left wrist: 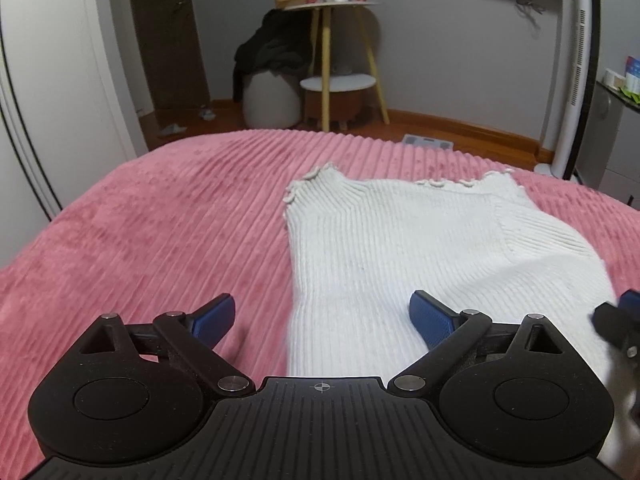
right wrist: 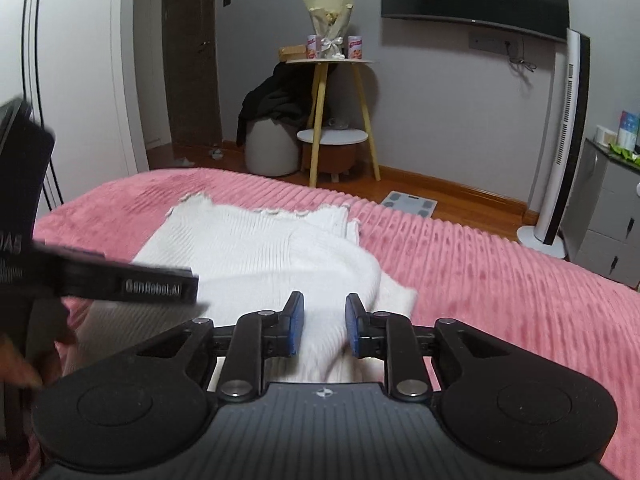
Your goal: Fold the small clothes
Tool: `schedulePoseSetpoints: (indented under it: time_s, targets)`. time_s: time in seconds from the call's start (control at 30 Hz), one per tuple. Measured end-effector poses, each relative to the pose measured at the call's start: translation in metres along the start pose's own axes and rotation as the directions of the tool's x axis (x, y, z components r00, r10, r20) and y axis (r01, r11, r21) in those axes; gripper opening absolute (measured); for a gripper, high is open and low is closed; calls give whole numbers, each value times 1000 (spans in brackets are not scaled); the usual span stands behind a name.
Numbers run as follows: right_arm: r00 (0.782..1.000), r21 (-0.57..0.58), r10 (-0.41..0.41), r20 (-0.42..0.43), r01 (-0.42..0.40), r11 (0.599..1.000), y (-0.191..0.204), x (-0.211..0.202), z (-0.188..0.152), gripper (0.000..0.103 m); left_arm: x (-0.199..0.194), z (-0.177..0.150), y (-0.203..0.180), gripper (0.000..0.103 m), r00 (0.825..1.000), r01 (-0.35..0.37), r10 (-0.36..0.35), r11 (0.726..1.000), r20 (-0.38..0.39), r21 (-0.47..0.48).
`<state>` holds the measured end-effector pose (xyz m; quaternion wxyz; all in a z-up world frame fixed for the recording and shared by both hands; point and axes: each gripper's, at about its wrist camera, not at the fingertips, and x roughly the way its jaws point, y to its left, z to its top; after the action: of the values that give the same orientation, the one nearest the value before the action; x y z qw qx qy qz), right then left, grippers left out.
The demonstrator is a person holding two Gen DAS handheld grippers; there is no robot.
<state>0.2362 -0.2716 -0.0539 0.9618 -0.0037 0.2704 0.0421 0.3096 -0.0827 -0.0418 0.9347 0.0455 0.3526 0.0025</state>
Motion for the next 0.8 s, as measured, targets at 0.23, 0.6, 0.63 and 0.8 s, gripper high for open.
schedulePoseSetpoints:
  time_s: [0.23,0.6,0.63,0.8]
  targets:
    - [1000,-71,-14,-26,12,997,5,-3,-8,21,-20,-8,2,97,999,39,-39,999,-36,0]
    - [996,-63,0,-85,-5,998,-1,5,-6,22,-33,-18,13,100,994,87,-86,996,-66,15]
    - [996,-20,20,-91,-22,1000,-6,-4,-3,22,-41,-22,16,100,994,89,-87,996,-60,23]
    - [988,41,66,-142,-61,997,-7,-40,-24,22,-51,-47,21,101,991,87,-86,996,-104,5]
